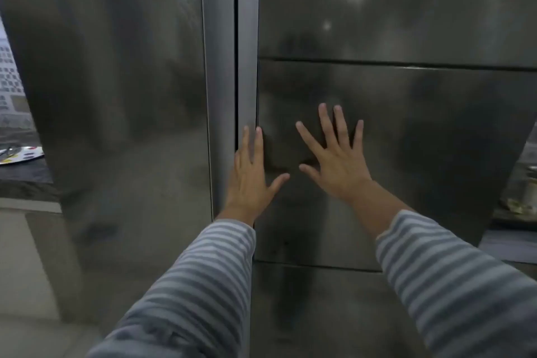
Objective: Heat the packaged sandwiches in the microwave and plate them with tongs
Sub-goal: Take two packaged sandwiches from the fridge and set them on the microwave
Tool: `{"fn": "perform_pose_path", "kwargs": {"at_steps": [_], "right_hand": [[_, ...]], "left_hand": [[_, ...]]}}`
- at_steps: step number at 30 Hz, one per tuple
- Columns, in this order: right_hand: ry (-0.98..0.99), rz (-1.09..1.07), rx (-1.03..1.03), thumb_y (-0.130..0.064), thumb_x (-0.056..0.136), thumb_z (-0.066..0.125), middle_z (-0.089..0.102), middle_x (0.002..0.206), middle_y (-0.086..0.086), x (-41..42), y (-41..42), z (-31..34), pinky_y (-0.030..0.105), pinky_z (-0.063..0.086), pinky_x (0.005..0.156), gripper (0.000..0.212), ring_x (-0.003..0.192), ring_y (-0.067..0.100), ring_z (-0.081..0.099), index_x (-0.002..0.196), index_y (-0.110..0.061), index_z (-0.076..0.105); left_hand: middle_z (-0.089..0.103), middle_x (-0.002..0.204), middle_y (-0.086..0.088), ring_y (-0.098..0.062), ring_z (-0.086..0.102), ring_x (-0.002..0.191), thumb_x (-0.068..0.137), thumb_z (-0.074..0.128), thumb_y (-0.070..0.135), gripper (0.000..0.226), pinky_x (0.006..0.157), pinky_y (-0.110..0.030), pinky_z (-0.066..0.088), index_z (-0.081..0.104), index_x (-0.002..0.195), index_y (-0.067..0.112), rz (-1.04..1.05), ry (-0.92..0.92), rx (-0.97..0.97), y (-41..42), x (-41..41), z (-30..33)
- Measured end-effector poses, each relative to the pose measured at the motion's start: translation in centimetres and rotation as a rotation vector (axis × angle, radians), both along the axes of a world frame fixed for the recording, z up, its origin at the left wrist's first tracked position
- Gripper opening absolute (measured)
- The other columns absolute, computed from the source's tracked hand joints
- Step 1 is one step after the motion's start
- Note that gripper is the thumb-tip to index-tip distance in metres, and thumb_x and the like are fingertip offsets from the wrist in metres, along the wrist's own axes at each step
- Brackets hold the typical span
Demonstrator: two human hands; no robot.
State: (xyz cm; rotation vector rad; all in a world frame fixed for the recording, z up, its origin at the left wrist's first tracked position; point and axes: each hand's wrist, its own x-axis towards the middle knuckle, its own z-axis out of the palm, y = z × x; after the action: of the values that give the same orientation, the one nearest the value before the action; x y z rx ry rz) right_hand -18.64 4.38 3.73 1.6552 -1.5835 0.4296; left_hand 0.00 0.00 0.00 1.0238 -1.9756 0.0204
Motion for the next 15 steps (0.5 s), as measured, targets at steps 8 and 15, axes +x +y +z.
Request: {"fn": "perform_pose_path", "kwargs": {"at_steps": [8, 15], "right_hand": [[0.058, -0.027, 0.009, -0.062, 0.086, 0.050, -0.011, 0.159, 0.018, 0.0, -0.3, 0.2, 0.069, -0.009, 0.105, 0.091, 0.145, 0.043, -0.010, 0.151, -0.034, -0.007], [0.048, -0.063, 0.014, -0.062, 0.084, 0.054, -0.009, 0.160, 0.017, 0.4, 0.0, 0.2, 0.069, -0.007, 0.106, 0.095, 0.145, 0.042, -0.008, 0.151, -0.035, -0.008]], "left_hand": [[0.028, 0.146, -0.016, -0.033, 0.045, 0.127, 0.078, 0.075, 0.034, 0.119, 0.098, -0.049, 0.044, -0.023, 0.146, 0.029, -0.075, 0.085, 0.136, -0.8, -1.2, -0.1], [0.041, 0.136, -0.016, -0.032, 0.051, 0.120, 0.077, 0.077, 0.032, 0.123, 0.097, -0.047, 0.042, -0.026, 0.143, 0.036, -0.017, 0.090, 0.193, -0.4, -1.4, 0.2]]}}
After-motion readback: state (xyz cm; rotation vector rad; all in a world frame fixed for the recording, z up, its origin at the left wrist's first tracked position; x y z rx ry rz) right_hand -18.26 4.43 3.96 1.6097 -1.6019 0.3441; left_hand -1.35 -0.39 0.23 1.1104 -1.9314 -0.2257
